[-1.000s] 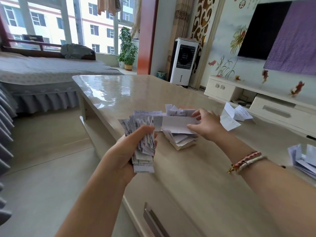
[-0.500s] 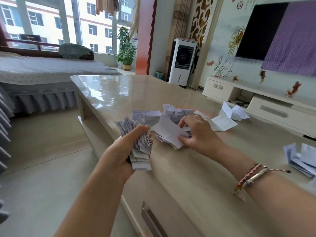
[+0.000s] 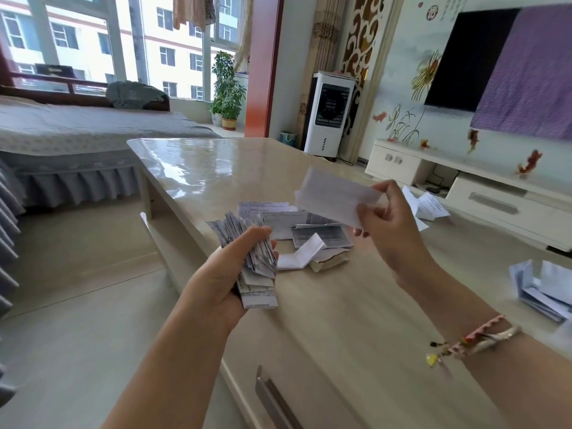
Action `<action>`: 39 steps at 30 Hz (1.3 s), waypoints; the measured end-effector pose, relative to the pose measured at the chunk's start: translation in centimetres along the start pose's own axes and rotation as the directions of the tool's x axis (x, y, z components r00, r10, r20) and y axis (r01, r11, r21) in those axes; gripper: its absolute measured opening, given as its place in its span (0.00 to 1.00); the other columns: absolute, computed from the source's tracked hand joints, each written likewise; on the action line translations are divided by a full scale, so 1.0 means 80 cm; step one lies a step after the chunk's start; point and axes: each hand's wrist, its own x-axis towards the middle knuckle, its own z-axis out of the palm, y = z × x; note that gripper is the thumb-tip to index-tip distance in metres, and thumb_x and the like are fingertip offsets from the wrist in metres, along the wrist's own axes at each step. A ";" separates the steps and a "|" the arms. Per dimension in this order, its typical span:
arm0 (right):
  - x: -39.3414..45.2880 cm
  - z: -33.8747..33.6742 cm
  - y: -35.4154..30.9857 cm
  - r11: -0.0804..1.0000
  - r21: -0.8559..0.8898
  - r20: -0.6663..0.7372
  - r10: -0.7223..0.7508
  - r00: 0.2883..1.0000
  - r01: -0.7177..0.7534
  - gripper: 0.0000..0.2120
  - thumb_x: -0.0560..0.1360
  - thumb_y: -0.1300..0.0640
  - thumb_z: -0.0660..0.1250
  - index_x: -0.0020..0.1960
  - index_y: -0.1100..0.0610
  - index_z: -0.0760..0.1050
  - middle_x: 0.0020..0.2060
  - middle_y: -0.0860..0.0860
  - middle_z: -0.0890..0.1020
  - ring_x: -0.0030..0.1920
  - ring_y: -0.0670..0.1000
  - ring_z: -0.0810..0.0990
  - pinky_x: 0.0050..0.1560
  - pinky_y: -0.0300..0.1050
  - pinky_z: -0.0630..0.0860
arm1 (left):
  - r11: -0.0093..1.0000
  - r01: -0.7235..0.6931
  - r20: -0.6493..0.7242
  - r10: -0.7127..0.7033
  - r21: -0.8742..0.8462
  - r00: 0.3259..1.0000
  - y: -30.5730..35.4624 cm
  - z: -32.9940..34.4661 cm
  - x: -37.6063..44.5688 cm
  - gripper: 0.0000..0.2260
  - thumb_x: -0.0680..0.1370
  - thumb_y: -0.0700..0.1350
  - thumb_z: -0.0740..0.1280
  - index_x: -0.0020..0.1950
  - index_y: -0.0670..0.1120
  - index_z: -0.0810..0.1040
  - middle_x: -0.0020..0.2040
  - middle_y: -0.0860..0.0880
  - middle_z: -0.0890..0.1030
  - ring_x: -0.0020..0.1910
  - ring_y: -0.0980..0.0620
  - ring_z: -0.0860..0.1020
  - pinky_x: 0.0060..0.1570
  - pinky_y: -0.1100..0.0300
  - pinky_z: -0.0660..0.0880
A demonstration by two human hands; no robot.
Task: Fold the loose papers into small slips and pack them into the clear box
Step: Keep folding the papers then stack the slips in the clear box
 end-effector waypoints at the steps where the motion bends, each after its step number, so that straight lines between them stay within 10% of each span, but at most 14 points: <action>1: -0.006 -0.002 -0.008 0.975 0.186 0.058 0.109 0.992 -0.118 0.08 0.79 0.66 0.60 0.52 0.53 0.68 0.40 0.53 0.76 0.29 0.48 0.73 0.33 0.39 0.73 | 1.000 -0.003 0.005 0.003 0.002 1.000 0.000 0.002 -0.001 0.20 0.72 0.44 0.73 0.62 0.40 0.79 0.40 0.46 0.81 0.34 0.52 0.79 0.38 0.60 0.80; 6: -0.046 0.006 -0.033 0.734 0.498 0.360 0.308 0.881 -0.461 0.13 0.79 0.68 0.60 0.49 0.53 0.78 0.29 0.50 0.72 0.26 0.47 0.67 0.28 0.38 0.68 | 0.997 -0.045 0.111 0.037 0.067 0.993 -0.008 0.006 -0.009 0.17 0.72 0.46 0.72 0.59 0.42 0.78 0.37 0.47 0.79 0.30 0.53 0.77 0.33 0.60 0.76; 18: -0.064 0.005 -0.019 0.777 0.580 0.227 0.132 0.965 -0.243 0.23 0.75 0.73 0.61 0.31 0.54 0.83 0.38 0.51 0.85 0.39 0.47 0.82 0.40 0.38 0.79 | 0.997 0.083 0.264 -0.081 0.004 0.961 -0.016 0.008 -0.018 0.21 0.73 0.49 0.70 0.62 0.39 0.78 0.54 0.40 0.76 0.44 0.48 0.73 0.46 0.57 0.71; 22: -0.059 -0.003 -0.014 0.833 0.525 0.212 0.071 0.975 -0.175 0.25 0.74 0.76 0.58 0.29 0.54 0.81 0.44 0.50 0.85 0.45 0.48 0.81 0.44 0.40 0.77 | 0.989 0.139 0.296 -0.146 0.046 0.944 -0.022 0.013 -0.018 0.18 0.72 0.48 0.73 0.57 0.39 0.79 0.41 0.45 0.80 0.33 0.53 0.75 0.34 0.63 0.76; 29: -0.060 -0.008 -0.019 0.954 0.295 0.137 -0.101 0.985 0.057 0.22 0.72 0.76 0.60 0.32 0.53 0.81 0.45 0.52 0.85 0.45 0.49 0.82 0.37 0.45 0.74 | 0.988 0.058 0.334 -0.104 0.146 0.937 -0.031 0.023 -0.021 0.23 0.70 0.48 0.74 0.63 0.41 0.79 0.58 0.37 0.79 0.48 0.43 0.75 0.41 0.58 0.76; 39: -0.059 -0.018 -0.016 0.992 0.090 0.258 0.058 0.964 -0.084 0.29 0.71 0.77 0.54 0.33 0.50 0.84 0.39 0.44 0.85 0.47 0.45 0.81 0.50 0.37 0.77 | 0.989 0.096 0.423 -0.134 0.110 0.896 -0.037 0.034 -0.029 0.21 0.69 0.47 0.74 0.60 0.41 0.81 0.43 0.43 0.78 0.35 0.51 0.74 0.40 0.58 0.72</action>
